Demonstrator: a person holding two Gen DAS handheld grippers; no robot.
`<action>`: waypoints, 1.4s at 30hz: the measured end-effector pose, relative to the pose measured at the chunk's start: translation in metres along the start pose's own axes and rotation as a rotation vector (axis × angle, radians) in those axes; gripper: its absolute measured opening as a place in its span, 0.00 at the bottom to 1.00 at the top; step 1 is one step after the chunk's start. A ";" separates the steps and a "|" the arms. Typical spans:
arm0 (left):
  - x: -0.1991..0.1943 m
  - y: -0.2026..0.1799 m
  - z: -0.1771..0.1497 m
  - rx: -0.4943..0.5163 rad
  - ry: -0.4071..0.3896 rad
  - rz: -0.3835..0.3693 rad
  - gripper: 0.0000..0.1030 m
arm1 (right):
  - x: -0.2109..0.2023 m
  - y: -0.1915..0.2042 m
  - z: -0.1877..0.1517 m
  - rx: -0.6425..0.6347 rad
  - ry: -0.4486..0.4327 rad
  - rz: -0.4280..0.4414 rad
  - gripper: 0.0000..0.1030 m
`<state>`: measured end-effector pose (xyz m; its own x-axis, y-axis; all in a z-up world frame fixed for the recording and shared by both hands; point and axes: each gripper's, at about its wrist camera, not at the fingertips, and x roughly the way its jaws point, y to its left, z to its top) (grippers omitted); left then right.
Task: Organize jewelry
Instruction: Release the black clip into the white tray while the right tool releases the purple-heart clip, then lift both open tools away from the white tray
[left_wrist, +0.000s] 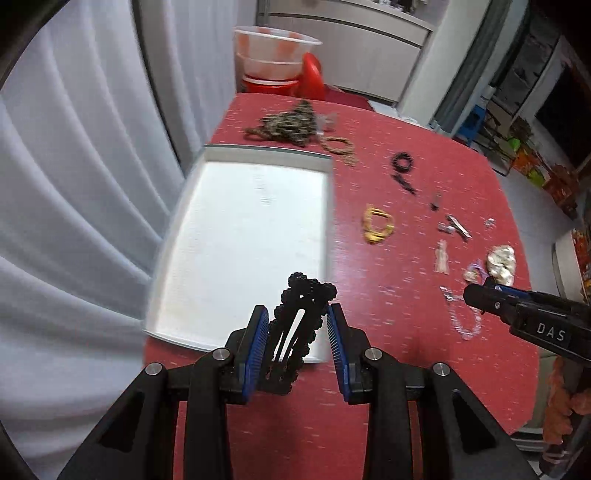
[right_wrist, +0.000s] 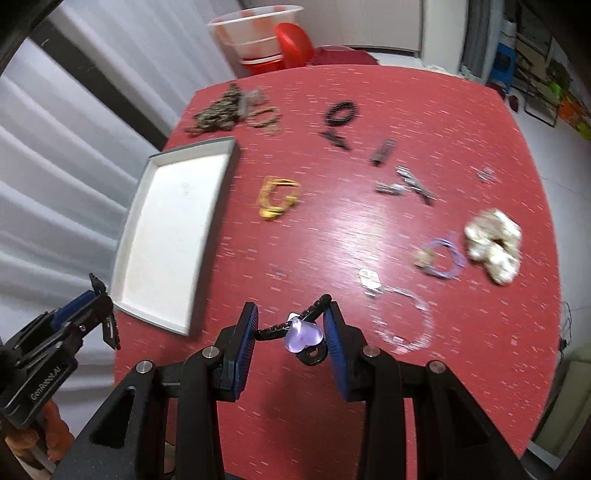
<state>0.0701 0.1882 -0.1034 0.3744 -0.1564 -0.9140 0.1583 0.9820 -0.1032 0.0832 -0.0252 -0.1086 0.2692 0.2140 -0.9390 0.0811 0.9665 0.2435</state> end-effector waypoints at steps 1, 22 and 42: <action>0.002 0.010 0.001 -0.007 0.001 0.009 0.34 | 0.005 0.010 0.003 -0.009 0.002 0.007 0.39; 0.112 0.090 0.022 -0.021 0.124 0.076 0.34 | 0.132 0.123 0.049 -0.095 0.114 0.059 0.39; 0.136 0.081 0.005 0.001 0.152 0.144 0.68 | 0.164 0.114 0.048 -0.051 0.172 0.087 0.60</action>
<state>0.1384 0.2457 -0.2342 0.2508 0.0033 -0.9680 0.1139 0.9930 0.0329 0.1828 0.1136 -0.2236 0.1048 0.3136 -0.9437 0.0149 0.9484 0.3168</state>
